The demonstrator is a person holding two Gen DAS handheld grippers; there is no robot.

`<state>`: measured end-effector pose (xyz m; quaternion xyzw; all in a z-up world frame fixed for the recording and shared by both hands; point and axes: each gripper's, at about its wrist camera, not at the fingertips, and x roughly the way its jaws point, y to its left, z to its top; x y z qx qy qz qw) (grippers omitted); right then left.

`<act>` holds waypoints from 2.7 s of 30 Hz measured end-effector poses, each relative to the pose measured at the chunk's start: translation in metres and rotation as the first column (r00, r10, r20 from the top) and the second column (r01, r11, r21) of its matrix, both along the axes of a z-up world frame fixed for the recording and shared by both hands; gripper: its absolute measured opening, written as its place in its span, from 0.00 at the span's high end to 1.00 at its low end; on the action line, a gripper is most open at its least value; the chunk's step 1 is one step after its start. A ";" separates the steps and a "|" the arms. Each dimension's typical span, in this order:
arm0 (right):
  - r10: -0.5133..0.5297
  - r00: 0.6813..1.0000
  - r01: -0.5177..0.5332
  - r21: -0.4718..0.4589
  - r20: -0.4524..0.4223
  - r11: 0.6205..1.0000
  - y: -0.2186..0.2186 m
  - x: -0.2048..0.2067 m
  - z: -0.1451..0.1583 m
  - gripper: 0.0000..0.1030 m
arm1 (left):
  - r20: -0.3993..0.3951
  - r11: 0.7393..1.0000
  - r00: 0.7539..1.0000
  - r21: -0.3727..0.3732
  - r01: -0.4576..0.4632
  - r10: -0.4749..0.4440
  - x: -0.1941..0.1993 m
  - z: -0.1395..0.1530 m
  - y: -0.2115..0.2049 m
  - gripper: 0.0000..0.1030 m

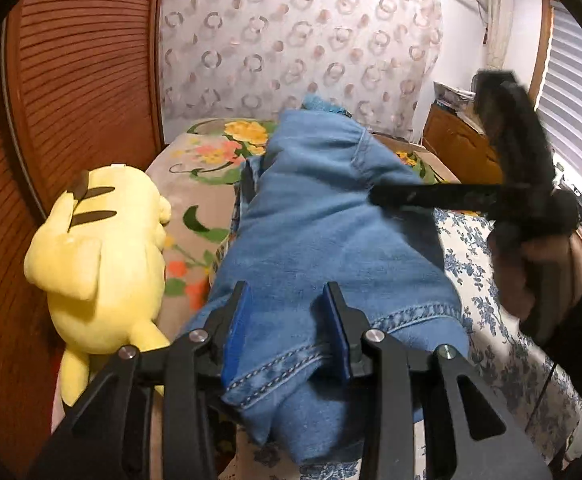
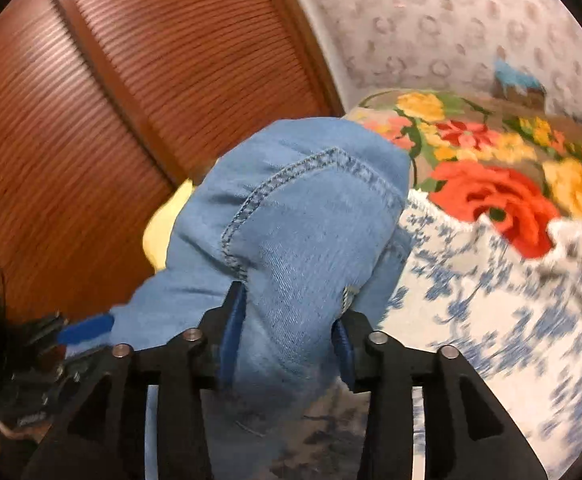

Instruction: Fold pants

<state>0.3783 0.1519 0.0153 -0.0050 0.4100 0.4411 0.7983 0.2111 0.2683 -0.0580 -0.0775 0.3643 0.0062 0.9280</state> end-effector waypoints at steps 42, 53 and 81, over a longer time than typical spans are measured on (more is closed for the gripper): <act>-0.234 0.901 0.234 0.045 0.364 0.971 -0.180 -0.186 0.073 0.59 | 0.188 0.992 0.981 0.125 0.033 -0.057 -0.090 0.085 -0.133 0.61; -0.410 0.815 0.414 0.084 0.409 0.906 -0.259 -0.248 0.084 0.53 | 0.199 0.989 0.976 0.140 0.056 -0.084 -0.111 0.097 -0.196 0.60; -0.599 0.663 0.616 0.129 0.449 0.777 -0.344 -0.302 0.083 0.41 | 0.256 0.982 0.955 0.153 0.111 -0.148 -0.144 0.108 -0.269 0.56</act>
